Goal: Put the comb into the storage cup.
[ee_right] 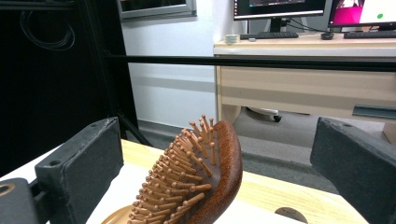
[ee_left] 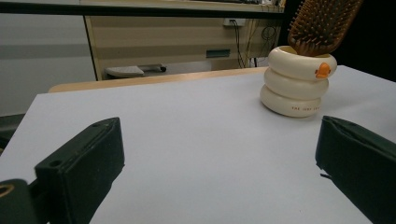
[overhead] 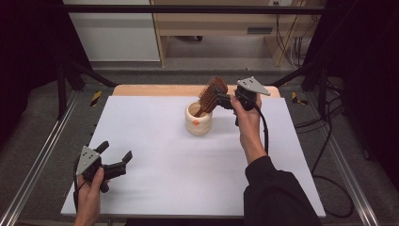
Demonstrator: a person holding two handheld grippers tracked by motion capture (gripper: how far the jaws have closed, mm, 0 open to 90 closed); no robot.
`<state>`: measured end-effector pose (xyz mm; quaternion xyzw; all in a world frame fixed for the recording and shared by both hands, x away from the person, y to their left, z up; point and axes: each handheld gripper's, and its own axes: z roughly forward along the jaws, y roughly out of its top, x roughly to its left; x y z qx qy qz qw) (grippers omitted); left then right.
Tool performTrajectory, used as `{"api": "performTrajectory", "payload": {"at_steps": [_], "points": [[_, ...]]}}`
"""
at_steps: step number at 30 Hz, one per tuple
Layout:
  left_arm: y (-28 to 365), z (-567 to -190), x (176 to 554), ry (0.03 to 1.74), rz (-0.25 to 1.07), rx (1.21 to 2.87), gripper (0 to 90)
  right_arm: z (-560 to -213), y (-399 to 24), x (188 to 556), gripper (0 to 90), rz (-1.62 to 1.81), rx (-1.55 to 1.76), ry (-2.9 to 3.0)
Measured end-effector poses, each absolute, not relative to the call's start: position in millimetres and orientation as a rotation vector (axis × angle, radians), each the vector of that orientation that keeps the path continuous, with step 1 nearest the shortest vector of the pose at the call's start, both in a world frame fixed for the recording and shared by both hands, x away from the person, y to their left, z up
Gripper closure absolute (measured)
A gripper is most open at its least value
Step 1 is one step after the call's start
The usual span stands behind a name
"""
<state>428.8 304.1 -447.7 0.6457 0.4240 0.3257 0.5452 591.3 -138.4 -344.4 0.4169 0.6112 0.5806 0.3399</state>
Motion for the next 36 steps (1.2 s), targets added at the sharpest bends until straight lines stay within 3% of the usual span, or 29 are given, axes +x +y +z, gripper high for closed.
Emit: {"api": "performTrajectory", "payload": {"at_steps": [36], "points": [[306.6,-445.4,426.8,0.999,0.794,1.507,1.3,-330.2,-174.1,568.8,2.7,1.52,1.048,1.602]]}}
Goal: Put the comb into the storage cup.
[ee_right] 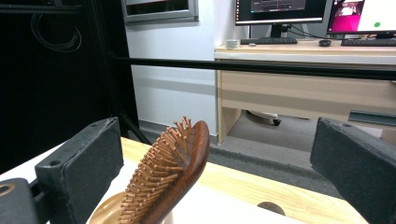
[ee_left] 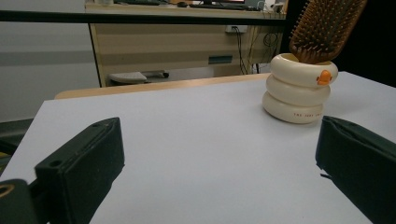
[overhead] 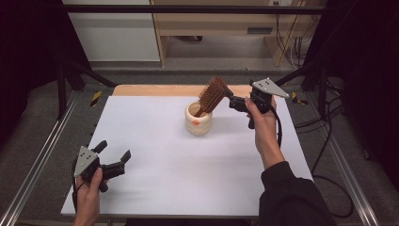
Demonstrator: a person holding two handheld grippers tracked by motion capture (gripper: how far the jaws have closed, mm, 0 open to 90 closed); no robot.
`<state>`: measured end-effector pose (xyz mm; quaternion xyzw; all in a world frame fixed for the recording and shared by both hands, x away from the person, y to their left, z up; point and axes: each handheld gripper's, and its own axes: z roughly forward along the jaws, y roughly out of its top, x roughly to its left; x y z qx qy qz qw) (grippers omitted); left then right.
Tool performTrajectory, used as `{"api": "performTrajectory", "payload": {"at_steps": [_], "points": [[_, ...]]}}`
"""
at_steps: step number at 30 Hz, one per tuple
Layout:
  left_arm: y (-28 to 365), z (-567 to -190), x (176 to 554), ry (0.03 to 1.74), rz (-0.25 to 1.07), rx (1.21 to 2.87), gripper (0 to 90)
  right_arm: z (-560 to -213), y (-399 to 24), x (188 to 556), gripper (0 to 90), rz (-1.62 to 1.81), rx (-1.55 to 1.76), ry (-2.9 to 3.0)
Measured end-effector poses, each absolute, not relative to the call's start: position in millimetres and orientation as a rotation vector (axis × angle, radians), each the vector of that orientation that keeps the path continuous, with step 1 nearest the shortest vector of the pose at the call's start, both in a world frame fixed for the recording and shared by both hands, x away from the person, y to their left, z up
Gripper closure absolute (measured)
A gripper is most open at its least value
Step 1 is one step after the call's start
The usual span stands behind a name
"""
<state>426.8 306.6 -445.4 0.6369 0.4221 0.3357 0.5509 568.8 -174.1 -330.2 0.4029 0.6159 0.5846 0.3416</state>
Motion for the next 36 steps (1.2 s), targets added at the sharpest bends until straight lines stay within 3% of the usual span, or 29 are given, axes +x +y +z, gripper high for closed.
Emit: {"api": "performTrajectory", "payload": {"at_steps": [36], "points": [[306.3,-445.5,426.3,0.99,0.788,1.511,1.3,-332.5,-208.0,539.7,2.6,1.489,1.043,1.63]]}}
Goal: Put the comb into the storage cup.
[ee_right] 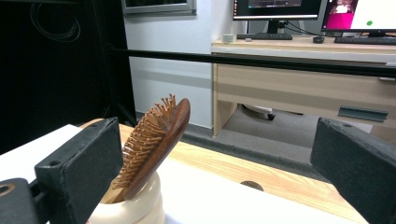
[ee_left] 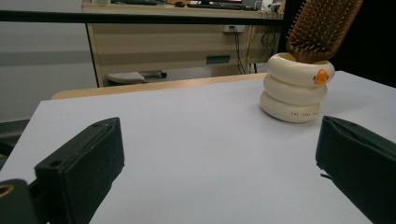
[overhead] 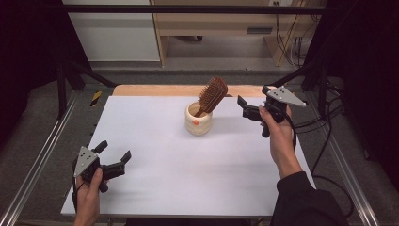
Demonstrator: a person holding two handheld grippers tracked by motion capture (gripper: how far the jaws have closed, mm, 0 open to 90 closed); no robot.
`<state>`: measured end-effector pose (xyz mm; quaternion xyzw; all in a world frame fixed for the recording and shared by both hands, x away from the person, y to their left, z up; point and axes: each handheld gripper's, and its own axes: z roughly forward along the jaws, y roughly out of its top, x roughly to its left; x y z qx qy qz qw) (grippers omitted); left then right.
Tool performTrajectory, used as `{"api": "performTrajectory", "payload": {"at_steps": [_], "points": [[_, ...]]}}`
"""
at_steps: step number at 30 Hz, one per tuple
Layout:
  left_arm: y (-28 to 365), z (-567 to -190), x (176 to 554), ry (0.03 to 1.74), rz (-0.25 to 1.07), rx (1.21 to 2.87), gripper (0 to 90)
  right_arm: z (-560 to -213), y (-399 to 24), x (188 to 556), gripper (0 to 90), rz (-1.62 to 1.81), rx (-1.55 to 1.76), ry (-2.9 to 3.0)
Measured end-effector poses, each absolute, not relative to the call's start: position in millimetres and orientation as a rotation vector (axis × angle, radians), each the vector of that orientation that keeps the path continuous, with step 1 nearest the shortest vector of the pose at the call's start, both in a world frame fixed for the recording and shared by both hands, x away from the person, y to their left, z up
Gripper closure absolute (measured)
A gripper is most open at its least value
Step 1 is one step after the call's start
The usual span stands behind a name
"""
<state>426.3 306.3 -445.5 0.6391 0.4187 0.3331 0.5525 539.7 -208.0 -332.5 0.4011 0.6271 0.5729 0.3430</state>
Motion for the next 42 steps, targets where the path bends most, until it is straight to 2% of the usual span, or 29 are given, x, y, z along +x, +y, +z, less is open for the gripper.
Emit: {"api": "performTrajectory", "payload": {"at_steps": [42], "points": [[306.1,-440.2,416.7,0.988,0.802,1.495,1.3,-351.5,-255.1,489.2,2.4,1.466,1.072,1.608]]}}
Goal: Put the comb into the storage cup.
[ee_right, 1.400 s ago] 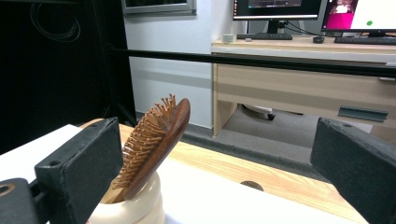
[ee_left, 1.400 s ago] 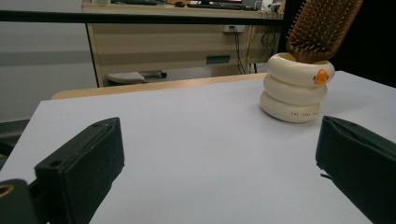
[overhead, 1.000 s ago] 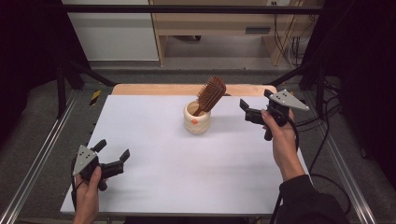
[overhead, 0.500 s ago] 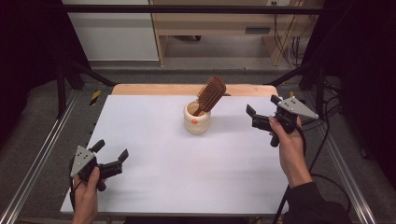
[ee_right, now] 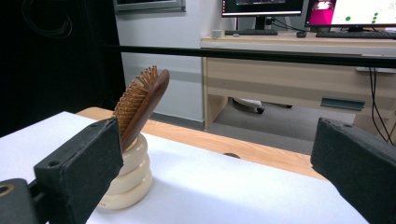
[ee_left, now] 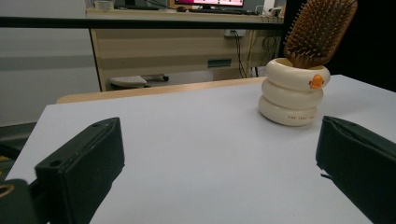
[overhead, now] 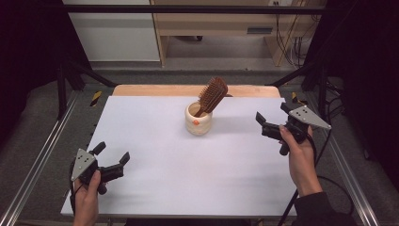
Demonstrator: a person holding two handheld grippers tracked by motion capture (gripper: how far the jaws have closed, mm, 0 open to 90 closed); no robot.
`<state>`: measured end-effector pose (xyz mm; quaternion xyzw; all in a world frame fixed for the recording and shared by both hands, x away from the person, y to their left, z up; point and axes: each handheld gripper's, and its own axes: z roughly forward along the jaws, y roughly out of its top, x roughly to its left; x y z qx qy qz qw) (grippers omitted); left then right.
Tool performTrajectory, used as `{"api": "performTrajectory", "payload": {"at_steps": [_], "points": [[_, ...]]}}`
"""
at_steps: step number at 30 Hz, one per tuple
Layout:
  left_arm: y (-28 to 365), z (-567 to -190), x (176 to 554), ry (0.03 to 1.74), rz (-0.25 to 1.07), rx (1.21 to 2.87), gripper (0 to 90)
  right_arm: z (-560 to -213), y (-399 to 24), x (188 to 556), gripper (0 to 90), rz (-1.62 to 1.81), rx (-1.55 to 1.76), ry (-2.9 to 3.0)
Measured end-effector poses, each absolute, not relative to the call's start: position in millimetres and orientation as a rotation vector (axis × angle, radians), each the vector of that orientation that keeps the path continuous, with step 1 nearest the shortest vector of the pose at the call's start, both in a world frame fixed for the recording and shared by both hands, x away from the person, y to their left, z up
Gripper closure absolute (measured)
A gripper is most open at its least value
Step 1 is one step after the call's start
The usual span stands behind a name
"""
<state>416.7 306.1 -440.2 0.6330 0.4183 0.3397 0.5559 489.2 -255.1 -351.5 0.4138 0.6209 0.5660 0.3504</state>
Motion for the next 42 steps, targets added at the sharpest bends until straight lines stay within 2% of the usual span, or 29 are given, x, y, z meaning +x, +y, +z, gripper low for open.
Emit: {"api": "performTrajectory", "payload": {"at_steps": [16,42], "points": [[314.5,-439.4,401.3,0.976,0.808,1.505,1.2,-366.3,-280.8,466.8,2.4,1.492,1.121,1.553],[331.0,-438.6,394.6,1.005,0.812,1.453,1.4,-413.7,-289.7,433.7,2.2,1.485,1.156,1.571]]}}
